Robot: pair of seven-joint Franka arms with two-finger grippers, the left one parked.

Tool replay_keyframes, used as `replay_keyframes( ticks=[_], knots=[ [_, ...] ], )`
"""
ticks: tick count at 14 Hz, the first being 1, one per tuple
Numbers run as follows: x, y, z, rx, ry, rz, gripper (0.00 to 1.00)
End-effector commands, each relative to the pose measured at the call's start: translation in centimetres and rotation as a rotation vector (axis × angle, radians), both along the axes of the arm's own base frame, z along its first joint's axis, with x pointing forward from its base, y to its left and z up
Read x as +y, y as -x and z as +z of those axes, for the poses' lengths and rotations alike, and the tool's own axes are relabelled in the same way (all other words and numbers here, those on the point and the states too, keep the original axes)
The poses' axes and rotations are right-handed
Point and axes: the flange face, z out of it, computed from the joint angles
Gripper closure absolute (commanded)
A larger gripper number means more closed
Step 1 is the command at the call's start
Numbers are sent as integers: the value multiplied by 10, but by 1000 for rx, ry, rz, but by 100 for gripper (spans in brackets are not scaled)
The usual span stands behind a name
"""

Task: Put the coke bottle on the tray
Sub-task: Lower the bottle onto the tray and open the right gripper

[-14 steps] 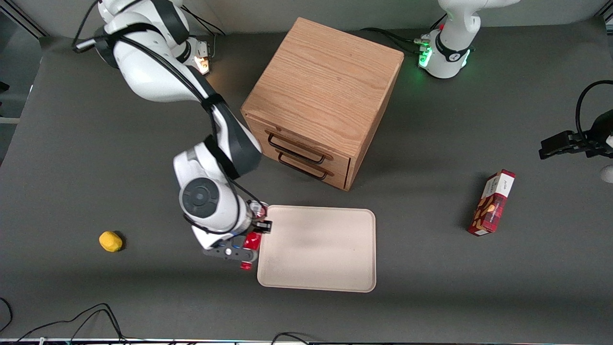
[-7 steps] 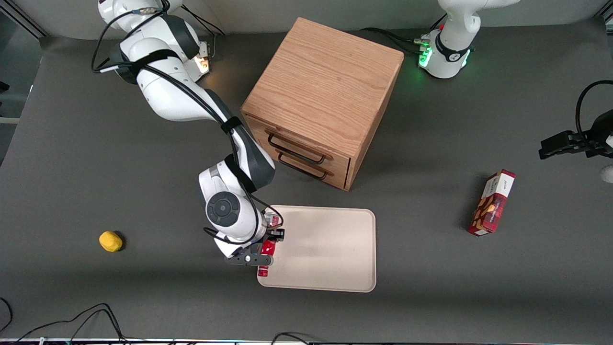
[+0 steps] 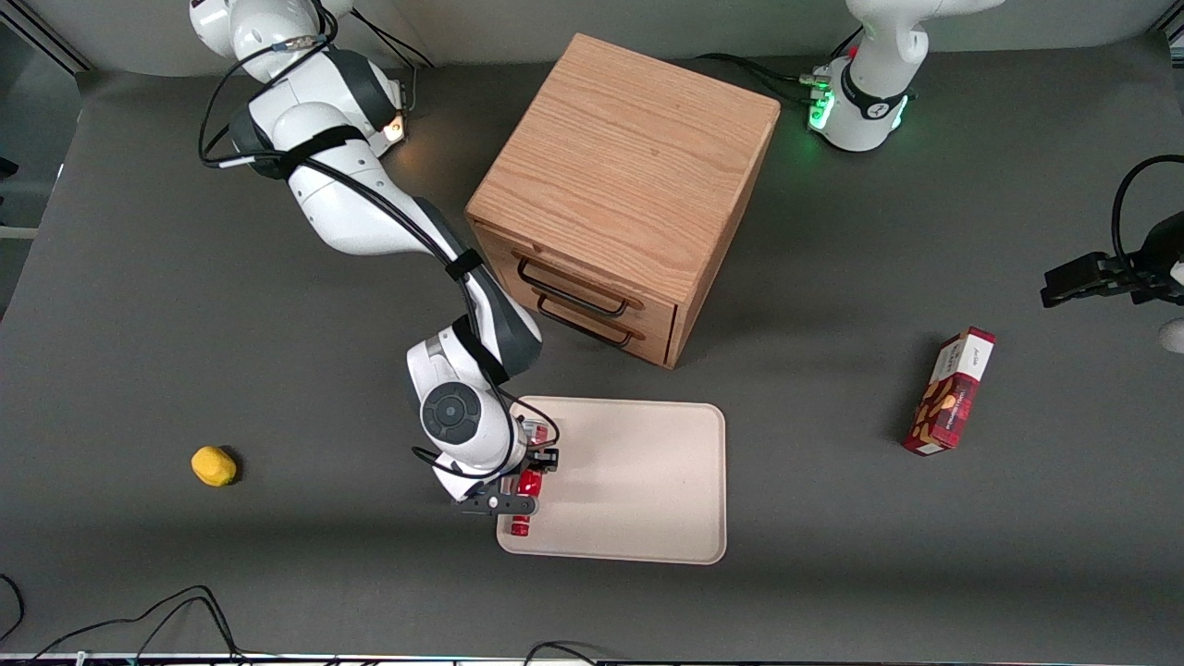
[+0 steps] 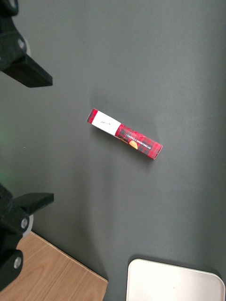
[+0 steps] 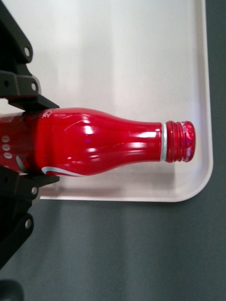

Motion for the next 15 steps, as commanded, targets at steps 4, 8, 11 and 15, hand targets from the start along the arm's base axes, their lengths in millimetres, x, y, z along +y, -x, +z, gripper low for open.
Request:
replay_keyframes(
  ticks=[4,8,11,15],
  knots=[
    [3,-4,4,-34,0,24,0],
    [0,-7,11,-38,-2,19,0],
    [-3,-9,24,-37,-6,12,0],
    [-15,-11,64,3,9,0,0]
  ],
)
